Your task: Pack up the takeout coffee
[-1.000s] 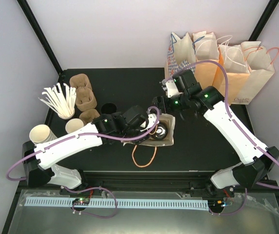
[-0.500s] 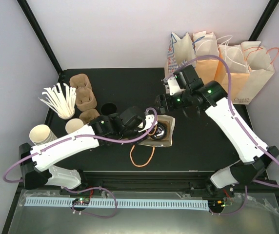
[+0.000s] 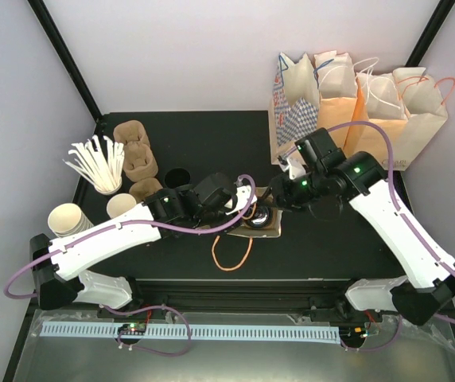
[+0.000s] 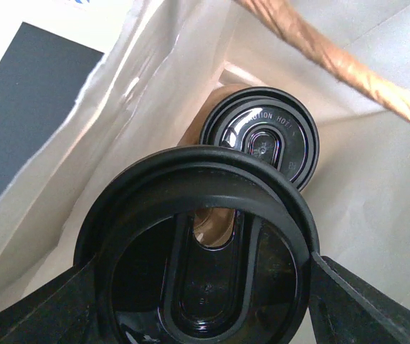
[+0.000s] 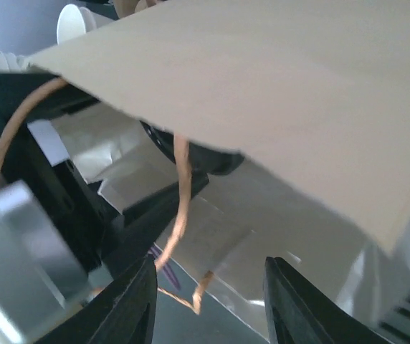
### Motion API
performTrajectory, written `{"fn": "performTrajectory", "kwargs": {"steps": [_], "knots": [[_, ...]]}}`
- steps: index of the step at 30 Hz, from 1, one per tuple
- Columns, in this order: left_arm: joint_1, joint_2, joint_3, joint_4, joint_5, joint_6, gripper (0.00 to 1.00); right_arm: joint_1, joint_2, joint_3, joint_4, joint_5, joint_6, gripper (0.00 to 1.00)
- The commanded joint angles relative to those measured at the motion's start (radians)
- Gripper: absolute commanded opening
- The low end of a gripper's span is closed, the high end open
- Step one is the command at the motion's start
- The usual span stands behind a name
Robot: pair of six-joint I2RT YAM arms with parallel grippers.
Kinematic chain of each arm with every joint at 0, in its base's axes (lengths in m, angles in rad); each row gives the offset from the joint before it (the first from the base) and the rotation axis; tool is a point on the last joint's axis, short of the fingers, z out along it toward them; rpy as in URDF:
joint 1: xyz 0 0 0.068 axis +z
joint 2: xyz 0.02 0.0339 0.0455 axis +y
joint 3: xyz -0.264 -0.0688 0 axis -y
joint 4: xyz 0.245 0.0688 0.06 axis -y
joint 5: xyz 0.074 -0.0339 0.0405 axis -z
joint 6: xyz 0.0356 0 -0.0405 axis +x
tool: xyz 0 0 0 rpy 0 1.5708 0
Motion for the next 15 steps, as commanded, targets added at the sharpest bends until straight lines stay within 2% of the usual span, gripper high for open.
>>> {"fn": "performTrajectory", "kwargs": {"steps": [1,5,8,12,15], "knots": [[0.005,-0.024,0.013,0.039,0.008,0.007,0.46,0.003,0.055,-0.008,0.114,-0.079,0.11,0.44],[0.005,-0.051,-0.004,0.042,0.013,0.012,0.46,0.002,0.076,-0.034,0.241,-0.085,0.166,0.49],[0.005,-0.066,-0.016,0.04,0.014,0.017,0.45,0.001,0.108,-0.04,0.275,-0.09,0.187,0.5],[0.005,-0.073,-0.032,0.043,0.018,0.033,0.45,-0.002,0.123,-0.044,0.347,-0.125,0.238,0.43],[0.005,-0.067,-0.036,0.036,0.003,0.047,0.45,-0.027,0.095,-0.069,0.474,-0.183,0.349,0.34]]}}
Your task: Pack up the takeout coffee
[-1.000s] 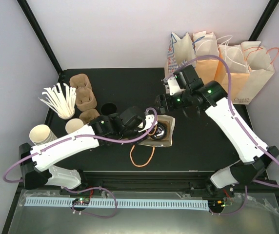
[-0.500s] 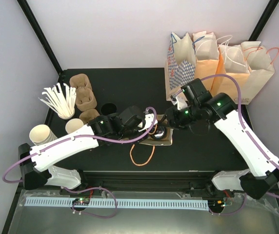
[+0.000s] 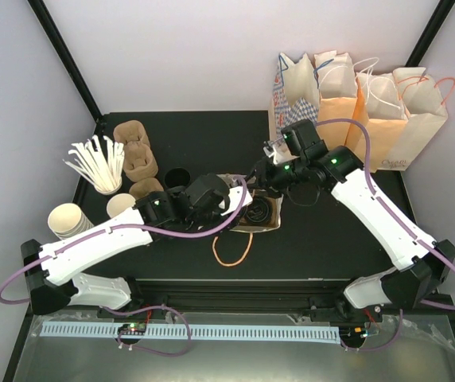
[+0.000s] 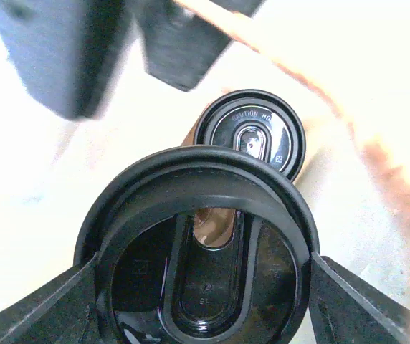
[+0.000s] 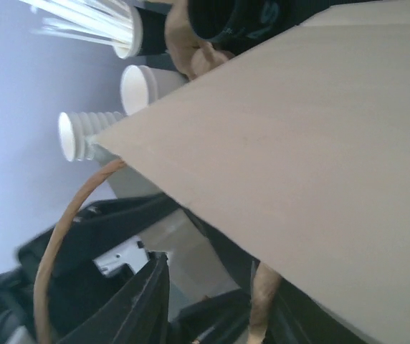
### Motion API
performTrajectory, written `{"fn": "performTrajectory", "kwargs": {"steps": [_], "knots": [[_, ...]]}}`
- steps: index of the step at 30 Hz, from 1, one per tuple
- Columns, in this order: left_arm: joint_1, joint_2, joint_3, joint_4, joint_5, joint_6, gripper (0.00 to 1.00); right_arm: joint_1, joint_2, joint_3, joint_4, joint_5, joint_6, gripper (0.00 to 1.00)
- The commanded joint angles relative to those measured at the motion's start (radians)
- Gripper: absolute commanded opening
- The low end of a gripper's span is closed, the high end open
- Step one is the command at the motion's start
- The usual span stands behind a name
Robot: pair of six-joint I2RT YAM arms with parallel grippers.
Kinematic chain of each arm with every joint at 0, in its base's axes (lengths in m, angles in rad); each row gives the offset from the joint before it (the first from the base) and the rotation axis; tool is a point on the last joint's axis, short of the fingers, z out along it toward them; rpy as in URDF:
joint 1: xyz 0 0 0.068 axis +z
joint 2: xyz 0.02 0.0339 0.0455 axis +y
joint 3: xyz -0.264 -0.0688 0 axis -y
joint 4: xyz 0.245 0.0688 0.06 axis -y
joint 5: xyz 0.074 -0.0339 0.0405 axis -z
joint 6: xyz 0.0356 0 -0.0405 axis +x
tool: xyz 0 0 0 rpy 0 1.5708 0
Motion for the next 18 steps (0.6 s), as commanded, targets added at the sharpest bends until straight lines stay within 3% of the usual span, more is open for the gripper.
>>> {"fn": "performTrajectory", "kwargs": {"steps": [1,4,9,18], "knots": [[0.001,-0.007,-0.014,0.019,-0.007,0.037,0.45,-0.033,-0.044,-0.045,0.234,-0.108,0.179,0.31],[0.002,-0.01,-0.027,0.029,-0.007,0.054,0.45,-0.053,-0.066,-0.095,0.378,-0.148,0.28,0.21],[0.001,-0.002,-0.028,0.029,-0.018,0.07,0.45,-0.059,-0.031,-0.081,0.454,-0.167,0.338,0.06],[0.001,0.062,-0.019,-0.021,-0.031,0.062,0.44,-0.107,-0.05,-0.096,0.585,-0.201,0.463,0.19]]}}
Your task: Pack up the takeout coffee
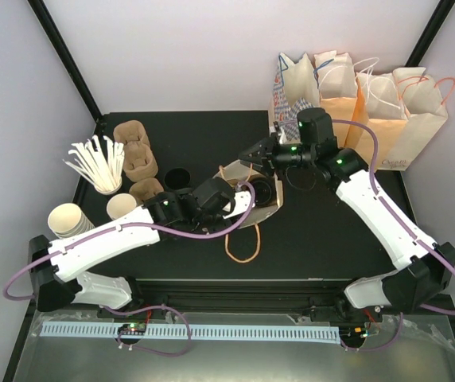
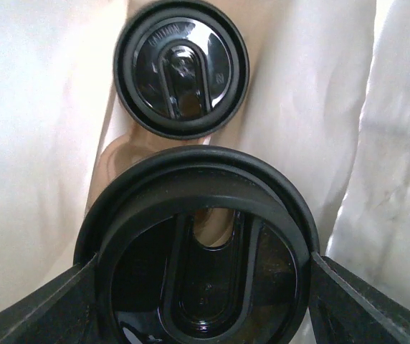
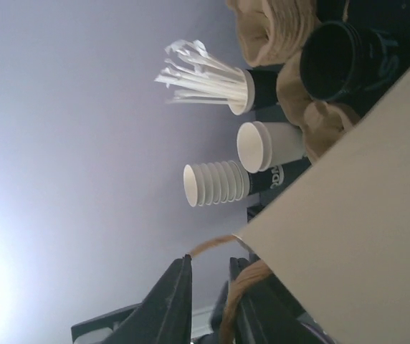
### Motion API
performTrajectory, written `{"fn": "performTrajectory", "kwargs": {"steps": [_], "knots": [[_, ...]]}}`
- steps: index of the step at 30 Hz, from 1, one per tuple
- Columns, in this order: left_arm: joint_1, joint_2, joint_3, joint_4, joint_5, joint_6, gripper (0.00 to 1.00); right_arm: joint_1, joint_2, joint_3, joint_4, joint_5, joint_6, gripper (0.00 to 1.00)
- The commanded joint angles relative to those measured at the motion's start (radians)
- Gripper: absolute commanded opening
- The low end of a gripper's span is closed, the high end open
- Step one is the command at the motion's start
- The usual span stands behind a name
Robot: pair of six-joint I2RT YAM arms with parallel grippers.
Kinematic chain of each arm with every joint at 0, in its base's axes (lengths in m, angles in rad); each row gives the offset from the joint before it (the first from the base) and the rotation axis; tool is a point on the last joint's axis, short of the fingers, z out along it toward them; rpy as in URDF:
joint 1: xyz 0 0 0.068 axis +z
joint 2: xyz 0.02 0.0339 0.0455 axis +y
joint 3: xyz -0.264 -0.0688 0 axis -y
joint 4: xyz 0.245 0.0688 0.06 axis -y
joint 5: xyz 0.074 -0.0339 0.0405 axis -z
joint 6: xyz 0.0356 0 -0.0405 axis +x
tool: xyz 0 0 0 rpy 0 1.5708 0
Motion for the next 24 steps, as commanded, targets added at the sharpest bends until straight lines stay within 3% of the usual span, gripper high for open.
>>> {"fn": "performTrajectory", "kwargs": {"steps": [1,6,13,20,24], "knots": [[0.001,0.035,0.013,-0.028,-0.016,0.008,0.44,-0.021,-0.024,-0.012,0.154,-0.053,0.108,0.2],[0.001,0.047,0.02,-0.016,-0.031,0.017,0.44,-0.023,-0.027,-0.04,0.269,-0.059,0.225,0.19],[0.016,0.099,0.053,-0.018,-0.059,-0.004,0.44,-0.047,-0.051,-0.035,0.203,-0.057,0.249,0.3],[0.053,0.183,0.129,-0.049,-0.067,-0.023,0.44,-0.093,-0.099,-0.11,0.228,-0.065,0.302,0.3],[0.064,0.229,0.18,-0.035,-0.076,-0.011,0.44,-0.109,-0.099,-0.103,0.151,-0.09,0.248,0.44]]}}
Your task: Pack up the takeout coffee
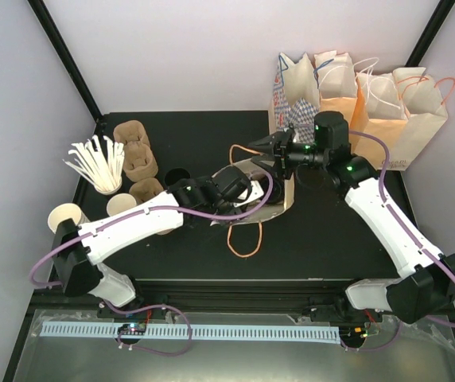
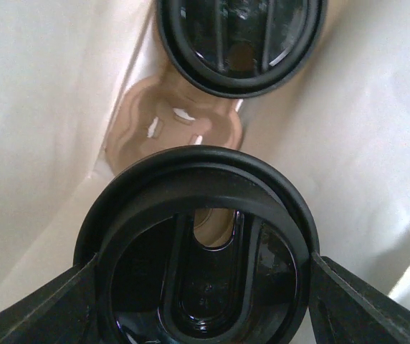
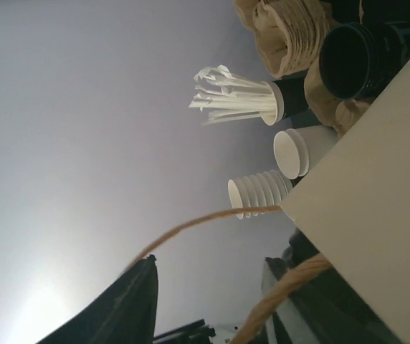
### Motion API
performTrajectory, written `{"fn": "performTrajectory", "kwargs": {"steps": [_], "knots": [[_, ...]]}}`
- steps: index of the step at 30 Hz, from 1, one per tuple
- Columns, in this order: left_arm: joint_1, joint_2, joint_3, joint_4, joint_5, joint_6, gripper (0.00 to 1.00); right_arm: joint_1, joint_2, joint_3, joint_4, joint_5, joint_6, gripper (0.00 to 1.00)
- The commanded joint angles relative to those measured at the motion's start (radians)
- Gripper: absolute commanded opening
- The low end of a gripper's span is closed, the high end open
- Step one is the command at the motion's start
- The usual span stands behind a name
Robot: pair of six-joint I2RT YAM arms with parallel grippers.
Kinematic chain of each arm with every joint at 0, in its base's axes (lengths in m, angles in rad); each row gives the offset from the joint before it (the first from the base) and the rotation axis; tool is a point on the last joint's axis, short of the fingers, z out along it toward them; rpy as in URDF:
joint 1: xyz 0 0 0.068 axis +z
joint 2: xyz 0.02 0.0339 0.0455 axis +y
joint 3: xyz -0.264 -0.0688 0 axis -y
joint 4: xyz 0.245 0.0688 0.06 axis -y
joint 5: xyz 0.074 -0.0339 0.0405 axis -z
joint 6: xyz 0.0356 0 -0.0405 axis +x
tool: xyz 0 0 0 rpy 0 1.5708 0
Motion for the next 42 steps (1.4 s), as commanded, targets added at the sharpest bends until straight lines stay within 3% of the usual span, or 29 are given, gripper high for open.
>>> {"fn": "performTrajectory", "kwargs": {"steps": [1,9,15,19,23,30,34,42], "knots": [[0.014,0.052,0.086,-0.009,-0.022,0.002,0.44,-0.024,-0.027,0.02,-0.065,-0.043,-0.058,0.45],[0.014,0.145,0.155,0.026,-0.021,0.015,0.44,-0.098,-0.077,0.031,-0.314,-0.084,-0.269,0.61],[0.017,0.194,0.188,0.033,-0.025,0.041,0.43,-0.204,-0.091,0.103,-0.536,-0.125,-0.573,0.77],[0.023,0.218,0.215,0.029,-0.001,0.034,0.43,-0.264,-0.067,0.167,-0.726,-0.111,-0.782,0.79],[0.028,0.243,0.243,0.027,0.005,0.036,0.43,-0.276,-0.044,0.236,-0.891,-0.001,-0.958,0.8],[0.033,0.284,0.269,0.035,-0.009,0.022,0.43,-0.315,-0.006,0.172,-0.819,0.212,-1.016,0.83],[0.031,0.276,0.236,0.073,-0.014,0.024,0.42,-0.391,0.109,0.221,-0.734,0.193,-0.995,0.83],[0.027,0.287,0.198,0.096,-0.046,0.055,0.42,-0.395,0.351,0.238,-0.659,0.208,-1.018,0.76]]}}
